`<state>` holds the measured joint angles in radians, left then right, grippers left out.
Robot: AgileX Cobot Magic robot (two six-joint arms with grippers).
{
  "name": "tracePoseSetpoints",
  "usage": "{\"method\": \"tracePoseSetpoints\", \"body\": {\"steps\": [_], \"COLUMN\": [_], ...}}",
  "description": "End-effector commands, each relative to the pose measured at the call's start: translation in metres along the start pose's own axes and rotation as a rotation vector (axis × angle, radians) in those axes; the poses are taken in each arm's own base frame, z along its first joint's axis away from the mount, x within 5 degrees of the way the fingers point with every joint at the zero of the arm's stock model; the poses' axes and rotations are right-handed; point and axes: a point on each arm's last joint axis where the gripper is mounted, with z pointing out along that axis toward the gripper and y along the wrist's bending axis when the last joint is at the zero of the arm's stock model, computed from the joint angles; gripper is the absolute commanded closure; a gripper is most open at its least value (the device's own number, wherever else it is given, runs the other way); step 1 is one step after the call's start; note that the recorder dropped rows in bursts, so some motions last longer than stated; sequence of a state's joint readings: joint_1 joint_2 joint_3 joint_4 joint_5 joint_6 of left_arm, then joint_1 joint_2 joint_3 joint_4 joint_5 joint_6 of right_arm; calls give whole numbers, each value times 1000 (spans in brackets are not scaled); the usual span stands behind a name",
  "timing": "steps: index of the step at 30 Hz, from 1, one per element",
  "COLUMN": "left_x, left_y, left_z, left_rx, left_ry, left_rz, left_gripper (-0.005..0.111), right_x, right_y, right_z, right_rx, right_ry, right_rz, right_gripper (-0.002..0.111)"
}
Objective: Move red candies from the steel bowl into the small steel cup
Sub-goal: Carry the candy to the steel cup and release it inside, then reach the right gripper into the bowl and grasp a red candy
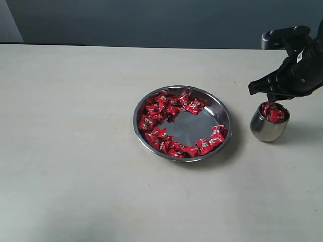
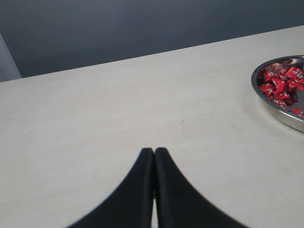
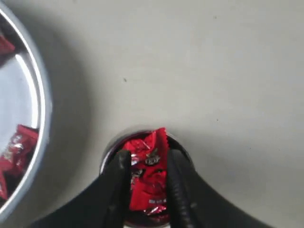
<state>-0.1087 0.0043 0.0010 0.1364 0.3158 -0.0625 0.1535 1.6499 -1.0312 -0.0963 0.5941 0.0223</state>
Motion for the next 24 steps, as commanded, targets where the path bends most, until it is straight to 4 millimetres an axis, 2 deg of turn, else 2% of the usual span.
{"method": "tracePoseSetpoints", "body": {"steps": [1,7,11,14,18,24], "left_x": [-1,-1,-1,-1,-1,-1], "left_y": [0,0,0,0,0,0], "left_z": [0,0,0,0,0,0], "left_rx": [3,3,3,3,3,3], "left_ry": [-11,-11,-11,-11,-11,-11], "left_rz": [-6,-6,-6,-6,-6,-6], "left_gripper": [106,106,106,106,106,106], "right_x": [-8,-10,-14,-17,-19,-27], "right_y": [15,75,104,109,114,126], "right_z": [-23,-28,-16,0,19,43], "right_rx": [-97,-357,-403,-364,-380,-395], "right_ry": [-101,-163,-230,-262,-198,-159], "right_rz": [48,-136,-223,-216,-224,-230], "right_gripper": [82,82,82,78,68,68]}}
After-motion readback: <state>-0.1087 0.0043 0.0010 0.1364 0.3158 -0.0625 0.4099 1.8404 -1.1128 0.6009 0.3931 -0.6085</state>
